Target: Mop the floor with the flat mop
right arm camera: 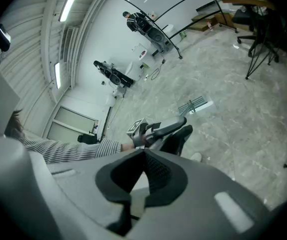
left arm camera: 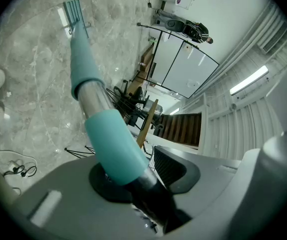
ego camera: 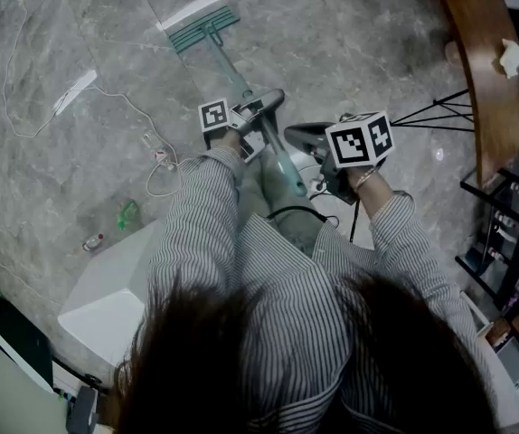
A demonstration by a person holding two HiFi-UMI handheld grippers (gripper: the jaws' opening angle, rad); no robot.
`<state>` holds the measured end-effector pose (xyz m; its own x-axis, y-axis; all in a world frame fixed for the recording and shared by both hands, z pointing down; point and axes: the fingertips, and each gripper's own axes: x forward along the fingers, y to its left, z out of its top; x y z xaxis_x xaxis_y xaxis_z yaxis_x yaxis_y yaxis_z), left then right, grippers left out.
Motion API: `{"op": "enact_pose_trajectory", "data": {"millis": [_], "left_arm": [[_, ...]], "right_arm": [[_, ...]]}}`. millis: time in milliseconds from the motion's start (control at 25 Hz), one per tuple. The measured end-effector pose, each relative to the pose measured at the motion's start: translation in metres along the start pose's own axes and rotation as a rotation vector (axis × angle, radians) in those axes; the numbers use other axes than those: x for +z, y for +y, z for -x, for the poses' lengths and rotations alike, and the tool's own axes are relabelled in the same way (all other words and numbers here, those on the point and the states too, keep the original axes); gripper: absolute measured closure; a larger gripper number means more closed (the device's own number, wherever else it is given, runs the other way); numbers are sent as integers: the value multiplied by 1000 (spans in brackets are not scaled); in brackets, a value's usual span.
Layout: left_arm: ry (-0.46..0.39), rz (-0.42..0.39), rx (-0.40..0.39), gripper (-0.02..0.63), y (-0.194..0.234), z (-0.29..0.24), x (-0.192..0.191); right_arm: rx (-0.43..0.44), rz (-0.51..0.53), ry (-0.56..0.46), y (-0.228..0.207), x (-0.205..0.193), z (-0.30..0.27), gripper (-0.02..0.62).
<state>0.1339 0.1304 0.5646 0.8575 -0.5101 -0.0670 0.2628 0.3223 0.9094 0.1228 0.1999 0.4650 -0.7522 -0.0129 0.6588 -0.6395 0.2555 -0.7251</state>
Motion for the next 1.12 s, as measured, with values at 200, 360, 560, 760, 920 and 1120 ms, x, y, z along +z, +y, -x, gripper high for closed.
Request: {"op": "enact_pose_trajectory", "data": {"millis": [200,360,560,760,920,1120], "left_arm": [[-6,-20,-2,469,2,-2,10],[-45,-4,-11,477,4,2,11],[-58,4,-17,497,6,8,11],[-27,-20,2,482,10,9,8],[11,-55,14,448,12,9,5],[26,-68,25,440,13,8,3]], "right_arm": [[20,9,26,4,-3,-10,595],[10,31,42,6,-7,-11,595],[29,12,39,10,-10,-11,595],[140,-115,106,13,-24,-12,501],[191,-226,167,20,-38,-19,368],[266,-327,250,43,-59,-41,350]]}}
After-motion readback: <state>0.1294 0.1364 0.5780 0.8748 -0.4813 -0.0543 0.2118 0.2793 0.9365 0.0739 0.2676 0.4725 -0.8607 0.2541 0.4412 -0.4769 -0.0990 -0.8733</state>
